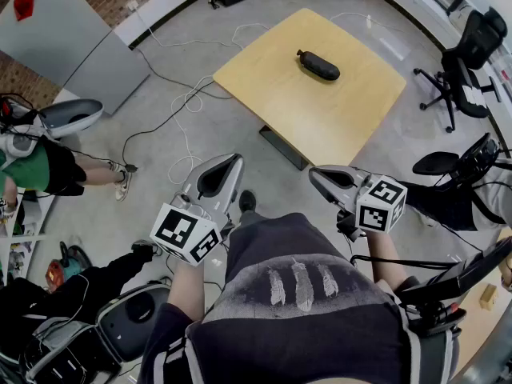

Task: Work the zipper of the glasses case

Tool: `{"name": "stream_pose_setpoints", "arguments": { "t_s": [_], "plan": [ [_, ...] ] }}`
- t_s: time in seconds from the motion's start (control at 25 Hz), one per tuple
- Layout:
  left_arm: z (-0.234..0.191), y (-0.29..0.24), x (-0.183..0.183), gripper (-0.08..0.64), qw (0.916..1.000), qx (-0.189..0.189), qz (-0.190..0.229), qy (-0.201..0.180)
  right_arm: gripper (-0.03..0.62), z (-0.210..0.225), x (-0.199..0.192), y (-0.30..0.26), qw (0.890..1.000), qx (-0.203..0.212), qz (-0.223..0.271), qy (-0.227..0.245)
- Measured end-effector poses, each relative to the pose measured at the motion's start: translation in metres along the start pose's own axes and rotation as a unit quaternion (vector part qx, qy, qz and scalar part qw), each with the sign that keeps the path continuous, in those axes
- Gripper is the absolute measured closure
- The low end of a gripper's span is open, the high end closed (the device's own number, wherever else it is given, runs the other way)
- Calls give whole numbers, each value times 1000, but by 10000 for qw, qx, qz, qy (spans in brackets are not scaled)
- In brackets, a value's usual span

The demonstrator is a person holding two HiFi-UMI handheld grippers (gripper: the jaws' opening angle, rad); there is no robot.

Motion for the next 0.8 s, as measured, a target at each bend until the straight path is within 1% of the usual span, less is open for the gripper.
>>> {"name": "stream_pose_setpoints", "arguments": {
  "t_s": [0.08,0.24,0.36,0.44,0.6,0.72,0.8],
  "plan": [
    [-25,-6,2,560,10000,-66,-51,-2,592,3,6,-21,9999,-17,-10,-113],
    [-80,-18,12,560,9997,-243,-42,-1,592,2,27,-69,9995,146,-8,-274],
    [-114,-34,16,560,9985,-523,-31,140,592,10,43,-96,9994,-140,67,-313],
    [-131,-46,19,560,9976,-665,-43,169,592,18,52,-106,9989,-346,70,-292],
    [-153,-64,27,560,9965,-816,6,183,592,32,65,-117,9978,-612,44,-270],
    [-159,-74,33,560,9961,-848,60,246,592,41,75,-119,9974,-674,8,-275],
    [-160,-79,38,560,9963,-841,66,190,592,51,83,-118,9974,-679,-14,-226]
  ]
}}
Point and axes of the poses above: the fingertips, and each gripper's own axes: y backward along the fingers, z to its right, x out of its top, the point moved 4 cm from there along y, backward along the fingers, and after that the axes turned 7 degrees about x, right-handed, at the moved point
